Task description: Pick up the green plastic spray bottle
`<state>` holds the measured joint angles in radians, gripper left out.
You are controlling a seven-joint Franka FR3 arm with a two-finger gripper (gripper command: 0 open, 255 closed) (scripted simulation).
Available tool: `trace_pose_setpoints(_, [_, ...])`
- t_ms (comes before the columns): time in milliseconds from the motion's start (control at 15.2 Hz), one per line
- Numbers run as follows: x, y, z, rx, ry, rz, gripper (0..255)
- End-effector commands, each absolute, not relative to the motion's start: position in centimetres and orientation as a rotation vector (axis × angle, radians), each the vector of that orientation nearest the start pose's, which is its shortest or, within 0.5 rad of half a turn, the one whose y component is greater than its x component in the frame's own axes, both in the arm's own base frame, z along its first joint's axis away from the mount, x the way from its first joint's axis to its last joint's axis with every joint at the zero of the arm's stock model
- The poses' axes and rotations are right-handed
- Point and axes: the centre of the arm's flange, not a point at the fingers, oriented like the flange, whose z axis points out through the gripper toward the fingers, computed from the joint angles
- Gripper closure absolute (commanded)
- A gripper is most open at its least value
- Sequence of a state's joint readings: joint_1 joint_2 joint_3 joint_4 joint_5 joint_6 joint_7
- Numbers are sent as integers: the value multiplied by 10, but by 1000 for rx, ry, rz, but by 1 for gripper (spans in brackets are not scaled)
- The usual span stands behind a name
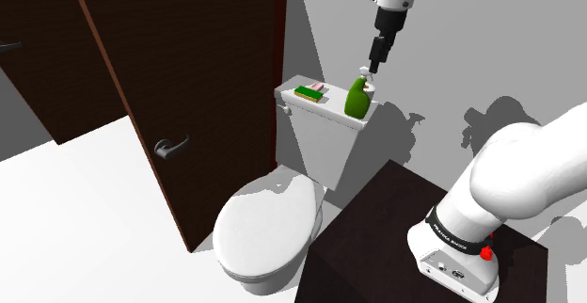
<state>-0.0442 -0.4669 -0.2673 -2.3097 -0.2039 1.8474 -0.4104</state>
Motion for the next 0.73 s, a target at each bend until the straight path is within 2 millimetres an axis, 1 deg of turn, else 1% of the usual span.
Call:
trace_pose_setpoints(0, [398, -177, 509, -3192, -297, 40, 0])
trace_pose_setpoints(660, [458, -289, 466, -3159, -306, -8, 0])
